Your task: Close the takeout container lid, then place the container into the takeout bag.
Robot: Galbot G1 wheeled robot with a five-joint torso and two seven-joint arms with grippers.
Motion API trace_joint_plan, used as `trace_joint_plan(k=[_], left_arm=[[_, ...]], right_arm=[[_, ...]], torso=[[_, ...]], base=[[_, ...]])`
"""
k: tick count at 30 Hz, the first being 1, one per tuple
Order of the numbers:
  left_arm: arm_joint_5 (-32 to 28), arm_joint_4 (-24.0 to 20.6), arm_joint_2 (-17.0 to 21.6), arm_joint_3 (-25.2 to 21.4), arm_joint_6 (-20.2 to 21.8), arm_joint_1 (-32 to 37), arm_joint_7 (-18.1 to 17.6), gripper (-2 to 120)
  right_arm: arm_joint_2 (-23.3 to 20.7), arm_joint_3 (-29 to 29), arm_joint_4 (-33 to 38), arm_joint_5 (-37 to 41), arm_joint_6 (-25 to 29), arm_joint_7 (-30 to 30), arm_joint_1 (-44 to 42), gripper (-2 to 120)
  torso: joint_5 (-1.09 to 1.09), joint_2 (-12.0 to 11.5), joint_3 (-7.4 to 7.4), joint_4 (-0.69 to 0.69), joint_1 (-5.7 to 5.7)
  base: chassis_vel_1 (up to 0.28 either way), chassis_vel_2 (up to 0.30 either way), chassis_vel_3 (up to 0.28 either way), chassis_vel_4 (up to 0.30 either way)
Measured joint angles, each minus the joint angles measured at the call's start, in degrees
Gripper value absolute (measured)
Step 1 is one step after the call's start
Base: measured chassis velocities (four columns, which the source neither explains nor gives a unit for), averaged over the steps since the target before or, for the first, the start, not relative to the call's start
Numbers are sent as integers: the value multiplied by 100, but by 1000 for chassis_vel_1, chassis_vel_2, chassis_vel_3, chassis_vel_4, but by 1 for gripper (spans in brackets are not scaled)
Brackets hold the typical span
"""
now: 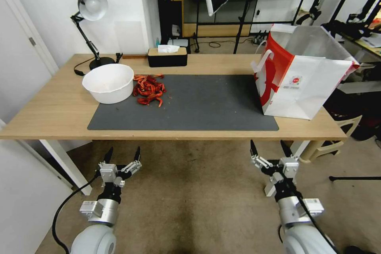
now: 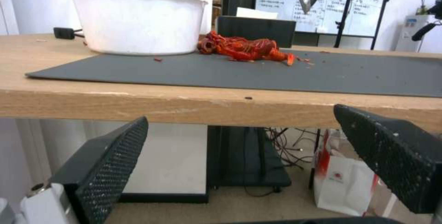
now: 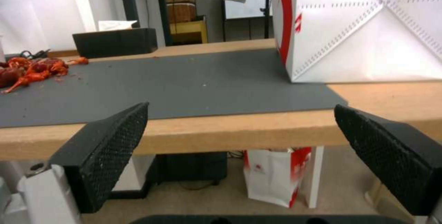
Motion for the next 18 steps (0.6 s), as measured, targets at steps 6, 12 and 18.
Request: trace_joint_plan(k=[6, 12, 18], left_arm=[[8, 51, -2, 5, -35, -7, 52, 100], [9, 51, 0, 6, -35, -10, 55, 100], [10, 51, 2, 8, -32, -12, 58, 100]], right_arm=[[80, -10, -110, 105, 46, -112, 24, 100], [78, -12, -117, 130, 46, -128, 33, 100], [72, -13, -117, 133, 42, -128, 40, 100]], torso=[[0, 0, 0, 0, 0], [0, 0, 0, 0, 0], [0, 0, 0, 0, 0]], base=[[0, 0, 0, 0], [0, 0, 0, 0], [0, 0, 0, 0]])
